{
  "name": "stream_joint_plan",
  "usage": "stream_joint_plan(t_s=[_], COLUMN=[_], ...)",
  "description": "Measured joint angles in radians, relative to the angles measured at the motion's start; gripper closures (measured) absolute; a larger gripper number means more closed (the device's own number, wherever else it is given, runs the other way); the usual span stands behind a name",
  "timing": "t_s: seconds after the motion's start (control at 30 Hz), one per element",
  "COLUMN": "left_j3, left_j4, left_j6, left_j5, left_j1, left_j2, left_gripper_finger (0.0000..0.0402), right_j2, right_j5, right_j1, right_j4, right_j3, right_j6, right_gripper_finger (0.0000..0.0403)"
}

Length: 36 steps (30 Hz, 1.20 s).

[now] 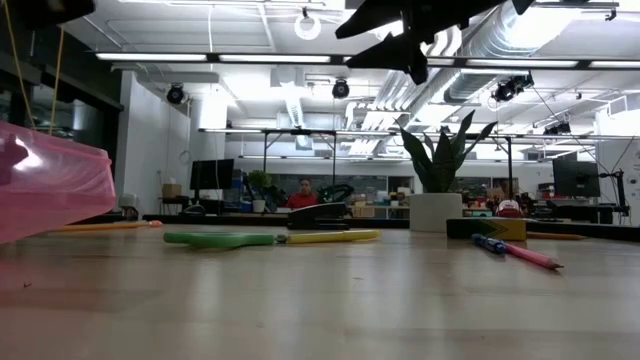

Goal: Pack school essentials
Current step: Put the purple scissors into the supply box

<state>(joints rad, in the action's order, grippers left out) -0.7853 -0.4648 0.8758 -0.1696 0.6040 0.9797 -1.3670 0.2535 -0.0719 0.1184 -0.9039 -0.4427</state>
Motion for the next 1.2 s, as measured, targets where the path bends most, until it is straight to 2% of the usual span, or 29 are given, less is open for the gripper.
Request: stream_joint_plan(t_s=[0.13,0.33,0.43,0.67,0.97,1.2], left_j3=[0.018,0.103,0.121,0.124,0.124,0.124], left_j4=[0.026,0.141,0.185,0.176,0.170,0.166], left_j6=[0.181,0.562,0.650,0.684,0.637,0.553], left_j5=[-0.041,-0.155,-0.189,-0.122,-0.043,0.032], left_j1=[0.058,0.143,0.180,0.177,0.136,0.084], left_j2=[0.105,0.196,0.223,0.283,0.306,0.306], left_gripper_finger=[0.0401,0.0401,0.0401,0.0401,0.0400,0.0360], right_j2=[0.000,0.000,0.000,0.000,0.000,0.000], right_j5=[0.000,0.000,0.000,0.000,-0.020,-0.022], right_j1=[0.000,0.000,0.000,0.018,0.040,0.040], right_j4=[-0.008,-0.030,-0.034,-0.051,-0.056,-0.069], right_j3=[0.000,0.000,0.000,0.000,0.000,0.000], right_j6=[-0.003,-0.002,-0.002,-0.002,-0.001,0.006], right_gripper_finger=[0.0180,0.0180,0.0180,0.0180,0.0180,0.0181])
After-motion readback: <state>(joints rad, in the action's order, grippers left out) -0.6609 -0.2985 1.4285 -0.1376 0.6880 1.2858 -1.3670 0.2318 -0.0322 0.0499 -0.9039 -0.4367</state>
